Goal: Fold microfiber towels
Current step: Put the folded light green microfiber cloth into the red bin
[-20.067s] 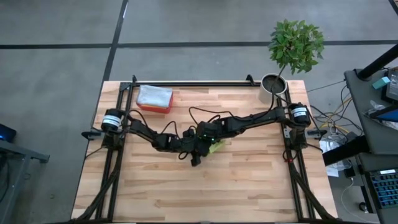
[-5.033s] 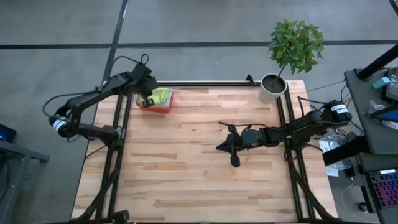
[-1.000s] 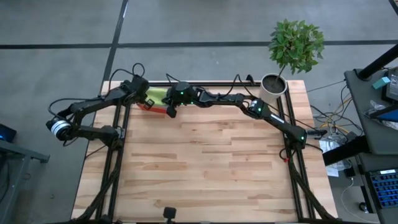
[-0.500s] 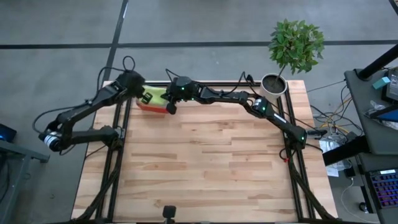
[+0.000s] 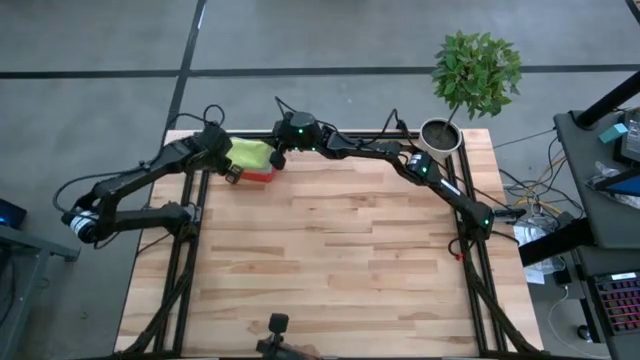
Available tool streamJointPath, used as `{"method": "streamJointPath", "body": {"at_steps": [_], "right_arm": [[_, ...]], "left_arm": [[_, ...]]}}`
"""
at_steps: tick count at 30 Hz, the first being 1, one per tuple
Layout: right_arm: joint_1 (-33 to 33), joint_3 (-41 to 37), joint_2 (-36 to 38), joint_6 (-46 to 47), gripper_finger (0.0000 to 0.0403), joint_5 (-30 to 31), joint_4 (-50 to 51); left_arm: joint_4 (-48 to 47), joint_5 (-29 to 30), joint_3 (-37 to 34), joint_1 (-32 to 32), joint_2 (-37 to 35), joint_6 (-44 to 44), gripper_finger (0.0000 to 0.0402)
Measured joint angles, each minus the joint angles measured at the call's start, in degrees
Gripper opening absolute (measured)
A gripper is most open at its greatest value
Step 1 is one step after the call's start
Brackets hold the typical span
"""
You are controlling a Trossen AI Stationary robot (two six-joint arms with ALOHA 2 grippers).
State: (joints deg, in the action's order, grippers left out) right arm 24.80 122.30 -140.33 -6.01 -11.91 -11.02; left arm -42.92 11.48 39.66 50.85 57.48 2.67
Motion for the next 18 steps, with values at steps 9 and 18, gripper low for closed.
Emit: {"method": "streamJointPath", "body": {"at_steps": [9, 18], "right_arm": [[-0.3, -0.1, -2.0, -0.5, 0.0008, -0.1, -0.4], [-0.3, 2.2, -2.6, 1.5, 0.0008, -0.1, 6.9]], "left_arm": [[6.9, 4.9, -1.4, 0.0, 8.3, -0.2, 0.0028], [8.2, 5.8, -1.4, 0.0, 14.9, 0.0, 0.0028]]}}
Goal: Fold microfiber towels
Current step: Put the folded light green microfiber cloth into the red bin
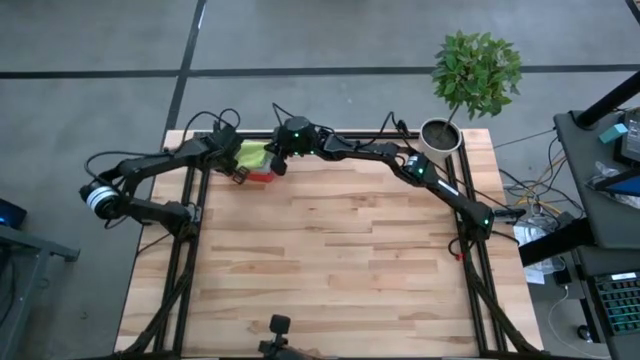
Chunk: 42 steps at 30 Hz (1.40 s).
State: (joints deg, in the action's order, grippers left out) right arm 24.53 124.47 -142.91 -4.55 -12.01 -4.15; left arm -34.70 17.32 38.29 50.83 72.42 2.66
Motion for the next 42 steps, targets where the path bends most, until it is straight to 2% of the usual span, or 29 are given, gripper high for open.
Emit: {"method": "streamJointPath", "body": {"at_steps": [6, 16, 20, 23, 28, 37, 42], "right_arm": [[0.0, 3.1, 0.0, -1.5, 0.0008, 0.0, 3.9], [-1.2, 6.2, 0.2, -1.5, 0.0008, -0.9, 3.6], [-2.4, 6.1, 0.2, -1.6, 0.0008, -2.1, 3.3], [-3.3, 5.7, 0.2, -2.1, 0.0008, -2.1, 3.5], [-4.1, 5.0, 0.2, -2.3, 0.0008, -2.1, 3.5], [-4.0, 0.6, 0.2, -2.5, 0.0009, -1.9, 4.2], [-4.0, -0.7, 0.2, -2.6, 0.0008, -1.9, 5.2]], "left_arm": [[-1.0, -0.4, 0.7, 0.1, -1.8, 0.0, 0.0028], [-1.0, -0.7, 1.4, 0.0, -12.4, -0.6, 0.0028], [2.0, -0.2, 1.4, 0.1, -15.3, -3.4, 0.0028], [8.4, 2.5, 0.6, 0.2, -15.4, -5.1, 0.0028], [17.9, 3.1, -2.1, 0.5, -11.3, -7.9, 0.0028], [23.4, 5.6, -1.8, 2.1, 2.6, -8.1, 0.0028], [23.7, 5.6, -0.7, 2.1, 6.3, -8.0, 0.0028]]}}
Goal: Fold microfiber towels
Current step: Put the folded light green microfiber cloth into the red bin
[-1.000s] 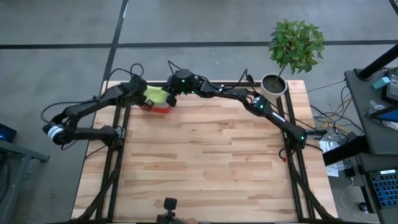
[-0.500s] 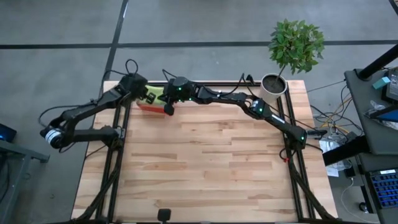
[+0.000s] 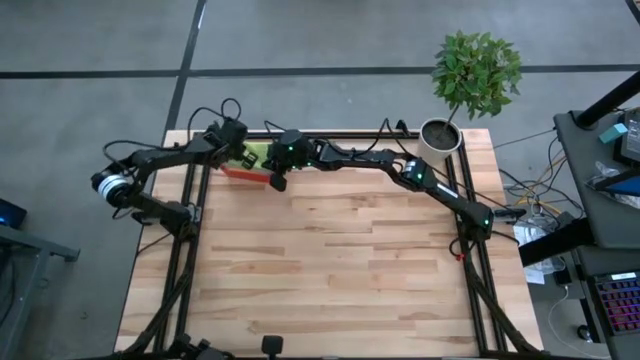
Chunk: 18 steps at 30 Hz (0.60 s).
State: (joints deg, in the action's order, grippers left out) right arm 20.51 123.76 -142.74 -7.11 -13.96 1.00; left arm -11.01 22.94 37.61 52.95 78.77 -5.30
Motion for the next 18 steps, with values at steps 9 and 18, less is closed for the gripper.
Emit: {"method": "streamJointPath", "body": {"at_steps": [9, 18], "right_arm": [[0.3, 2.5, 0.0, -0.4, 0.0008, 0.0, 2.1], [1.8, 6.0, 0.4, -0.6, 0.0009, 0.0, 2.1]], "left_arm": [[-2.6, -0.2, 0.9, -0.2, -5.1, -0.5, 0.0028], [-8.6, -5.3, 0.5, -0.2, -17.5, -2.0, 0.0028]]}}
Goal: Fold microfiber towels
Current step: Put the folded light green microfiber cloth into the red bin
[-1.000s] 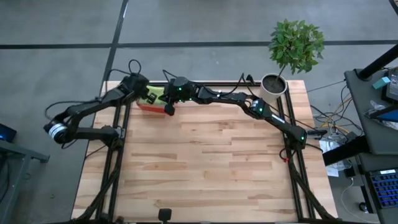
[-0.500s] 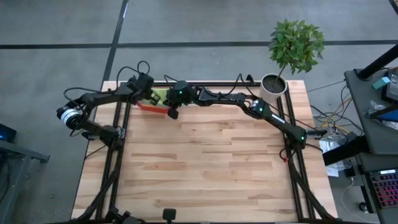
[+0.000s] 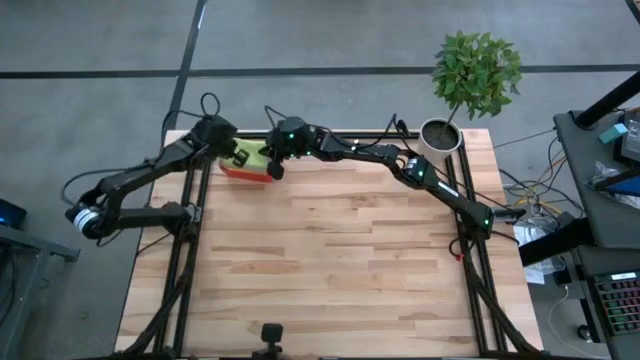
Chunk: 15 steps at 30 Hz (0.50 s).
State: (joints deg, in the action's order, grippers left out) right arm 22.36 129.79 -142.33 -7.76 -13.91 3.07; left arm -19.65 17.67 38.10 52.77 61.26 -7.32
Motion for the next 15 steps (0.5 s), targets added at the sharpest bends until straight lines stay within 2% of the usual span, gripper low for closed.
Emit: {"method": "streamJointPath", "body": {"at_steps": [6, 9, 15], "right_arm": [[2.2, 0.2, 0.0, 0.6, 0.0009, 0.4, -2.0], [2.7, 0.2, -0.1, 1.7, 0.0009, 0.4, -3.0], [2.6, -0.4, -1.6, 2.7, 0.0009, 0.4, -4.9]], "left_arm": [[-6.4, -10.2, -1.8, -0.1, -4.7, 0.9, 0.0028], [-10.7, -9.9, -2.2, -0.1, -4.6, 1.0, 0.0028], [-10.6, -9.4, -2.4, 0.0, -1.8, 2.2, 0.0028]]}}
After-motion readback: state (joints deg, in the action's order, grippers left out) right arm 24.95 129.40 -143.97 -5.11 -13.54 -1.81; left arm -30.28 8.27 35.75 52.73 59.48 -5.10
